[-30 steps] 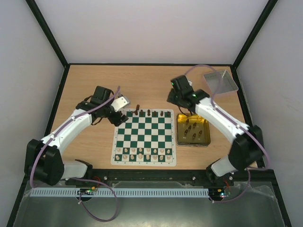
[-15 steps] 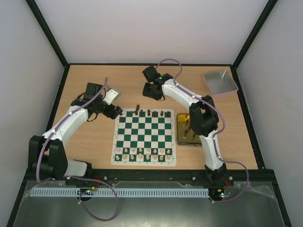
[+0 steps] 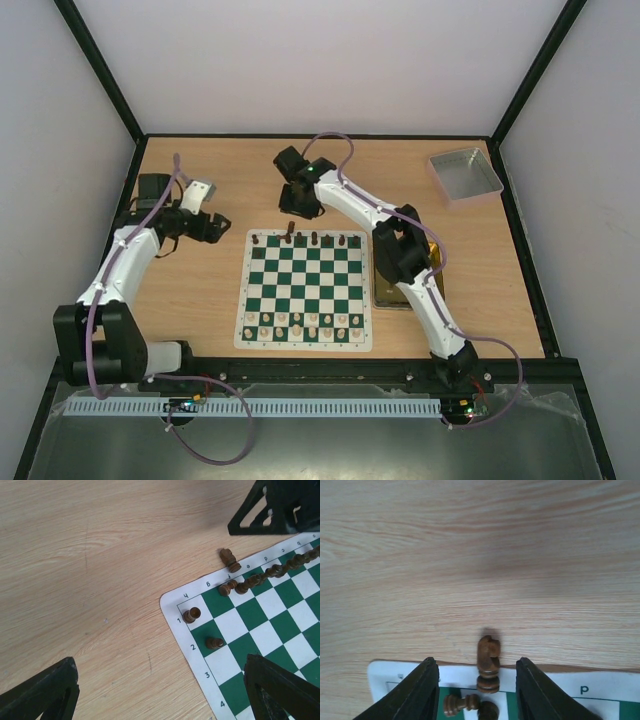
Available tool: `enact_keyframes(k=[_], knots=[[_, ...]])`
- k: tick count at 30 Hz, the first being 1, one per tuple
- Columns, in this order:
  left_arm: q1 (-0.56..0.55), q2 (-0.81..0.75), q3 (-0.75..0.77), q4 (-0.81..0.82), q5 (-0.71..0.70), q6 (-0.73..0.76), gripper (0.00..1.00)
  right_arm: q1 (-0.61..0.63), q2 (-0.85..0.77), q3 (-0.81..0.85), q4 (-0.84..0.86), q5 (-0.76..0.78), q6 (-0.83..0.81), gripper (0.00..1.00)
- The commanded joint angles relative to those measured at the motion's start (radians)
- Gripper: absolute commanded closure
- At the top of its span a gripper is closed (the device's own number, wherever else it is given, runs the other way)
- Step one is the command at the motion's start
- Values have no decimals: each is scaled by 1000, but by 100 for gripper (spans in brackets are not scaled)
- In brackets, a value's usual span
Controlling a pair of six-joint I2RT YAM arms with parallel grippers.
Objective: Set up the chess pieces on the board
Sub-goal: Pick up the chess piece from the chessboard.
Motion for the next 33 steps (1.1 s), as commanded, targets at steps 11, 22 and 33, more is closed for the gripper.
enact_keyframes(k=[11, 22, 33], knots=[[117, -22, -11, -30, 163, 7, 10, 19, 115, 152, -179, -19, 48, 62], [126, -6, -20, -30, 196, 20, 10, 37, 175, 198, -204, -32, 54, 65], [135, -5, -27, -27, 207, 25, 10, 36, 191, 197, -199, -19, 53, 76]])
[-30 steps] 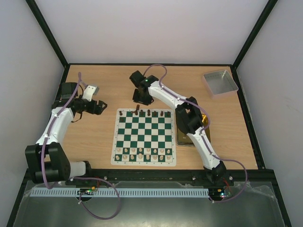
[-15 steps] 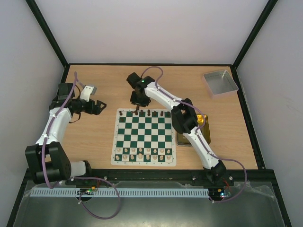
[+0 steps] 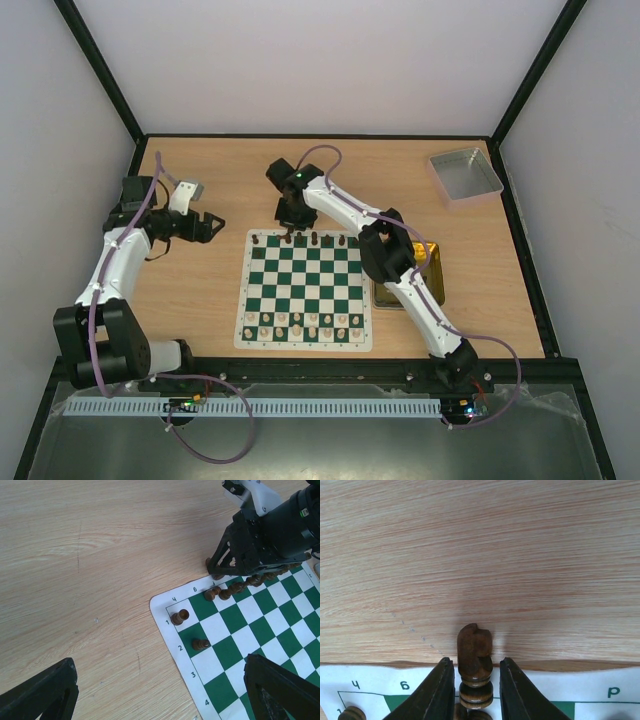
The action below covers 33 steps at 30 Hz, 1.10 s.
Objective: Set up the chess pieces on the board
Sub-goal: Pick up the chess piece from the chessboard.
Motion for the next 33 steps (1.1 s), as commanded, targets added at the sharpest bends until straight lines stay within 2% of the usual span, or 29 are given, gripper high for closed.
enact_keyframes(k=[1, 11, 19, 24, 30, 33], knots=[[10, 2, -19, -4, 30, 20, 10, 6, 22, 29, -26, 12, 10, 76], [11, 15, -22, -4, 43, 26, 10, -5, 51, 33, 20, -13, 12, 77], [11, 38, -19, -3, 49, 26, 9, -31, 54, 32, 45, -26, 0, 92], [12, 49, -15, -4, 53, 26, 9, -40, 43, 29, 51, -26, -14, 97], [11, 53, -14, -6, 44, 27, 9, -48, -39, 17, 59, 78, -48, 98], [11, 46, -14, -9, 37, 26, 9, -46, -120, -41, 70, 169, -78, 98]])
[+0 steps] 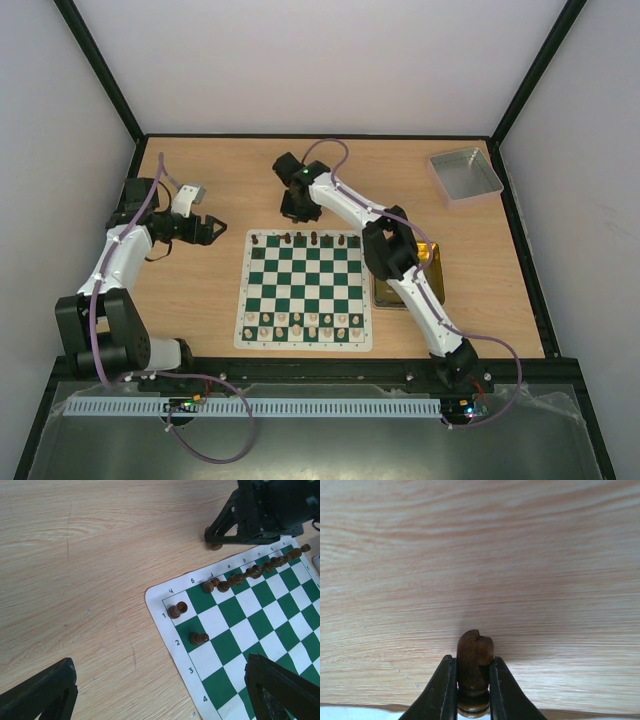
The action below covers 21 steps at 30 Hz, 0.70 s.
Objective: Set up the chess pieces on the board
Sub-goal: Pick up the chess piece from the chessboard, then place the chess piece on the chessboard.
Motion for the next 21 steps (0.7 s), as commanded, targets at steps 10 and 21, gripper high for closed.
enact_keyframes(k=[10, 21], knots=[[5, -21, 15, -22, -44, 5, 9, 0, -530, -476, 182, 413, -113, 98], [4, -54, 5, -72, -69, 19, 8, 232, -982, -1188, 424, 793, 1, 98]])
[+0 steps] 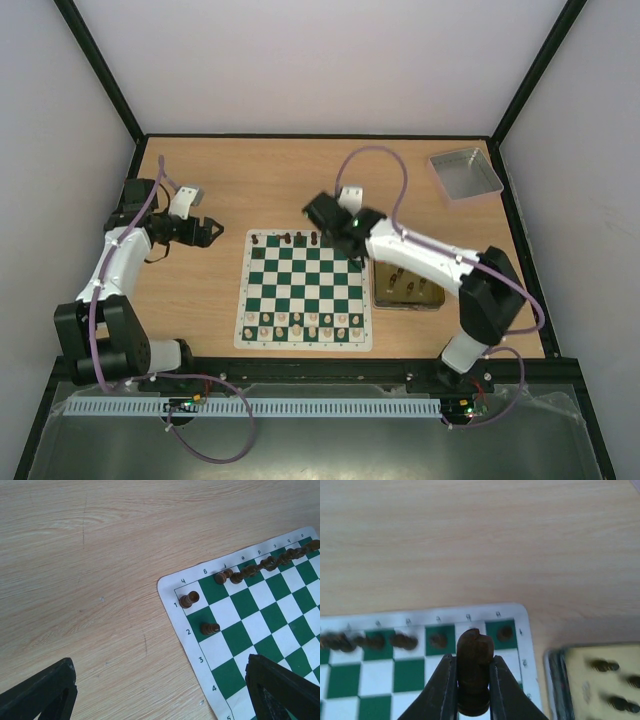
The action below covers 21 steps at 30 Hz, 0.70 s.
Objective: Set up the chess pieces on the board
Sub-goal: Place the chess piece on the chessboard.
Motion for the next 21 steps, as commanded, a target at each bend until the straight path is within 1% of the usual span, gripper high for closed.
enact_keyframes(k=[1, 4, 7, 12, 17, 21], knots=[[4, -26, 6, -38, 4, 10, 8, 133, -108, -239, 115, 270, 108, 98], [-1, -25, 10, -43, 7, 1, 8, 236, -153, -359, 168, 405, 198, 98], [-8, -26, 10, -41, 3, -6, 8, 301, -146, -440, 204, 478, 288, 98], [-25, -26, 7, -38, 2, -15, 8, 329, -69, -485, 257, 519, 361, 98], [-39, -24, 1, -28, -7, -20, 7, 329, -62, -544, 403, 496, 338, 98], [-47, -20, -4, -21, -12, -24, 6, 330, -48, -560, 459, 478, 334, 98]])
